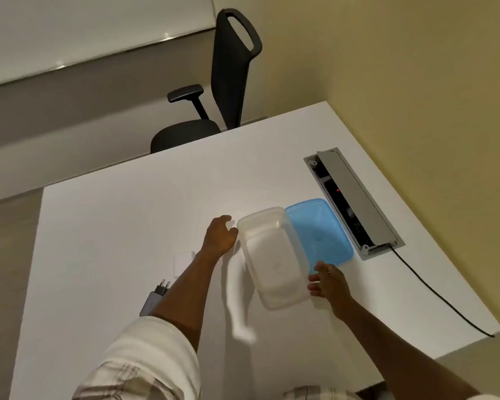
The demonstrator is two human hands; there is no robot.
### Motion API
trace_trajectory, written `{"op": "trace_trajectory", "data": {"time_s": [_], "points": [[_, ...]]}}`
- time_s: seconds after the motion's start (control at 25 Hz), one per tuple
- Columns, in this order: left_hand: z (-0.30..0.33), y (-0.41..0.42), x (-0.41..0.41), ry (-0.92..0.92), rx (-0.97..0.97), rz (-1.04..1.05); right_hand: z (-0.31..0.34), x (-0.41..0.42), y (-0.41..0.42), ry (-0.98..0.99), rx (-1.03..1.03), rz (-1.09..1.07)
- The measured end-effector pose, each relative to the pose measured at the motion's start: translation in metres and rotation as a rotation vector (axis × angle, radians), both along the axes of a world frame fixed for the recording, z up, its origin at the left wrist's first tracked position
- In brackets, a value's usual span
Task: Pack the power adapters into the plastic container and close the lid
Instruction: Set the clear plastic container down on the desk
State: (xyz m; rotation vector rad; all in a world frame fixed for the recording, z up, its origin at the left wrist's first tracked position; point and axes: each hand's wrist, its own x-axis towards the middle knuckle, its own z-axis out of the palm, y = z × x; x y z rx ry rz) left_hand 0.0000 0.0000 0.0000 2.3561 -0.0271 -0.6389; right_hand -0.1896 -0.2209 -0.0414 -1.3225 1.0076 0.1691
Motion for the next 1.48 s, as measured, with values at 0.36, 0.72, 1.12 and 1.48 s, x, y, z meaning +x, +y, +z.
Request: {"op": "trace_trajectory", "data": {"time_s": [0.36, 0.72, 1.12, 1.48], "points": [[-0.002, -0.027, 0.016, 0.106, -0.038, 0.007, -0.001, 0.006, 0.002, 0.041, 0.093, -0.048], [0.011, 0.014, -0.012, 0.089, -0.086, 0.050, 0.007, 0.007, 0.006, -0.038, 0.019, 0.030], [0.006, 0.096, -0.106, 0.329, -0.371, 0.400, 0.020, 0.021, 0.007, -0.096, -0.195, 0.233], [-0.015, 0.097, -0.197, 0.407, -0.446, 0.553, 0.014, 0.050, 0.007, -0.115, -0.295, 0.485]]}}
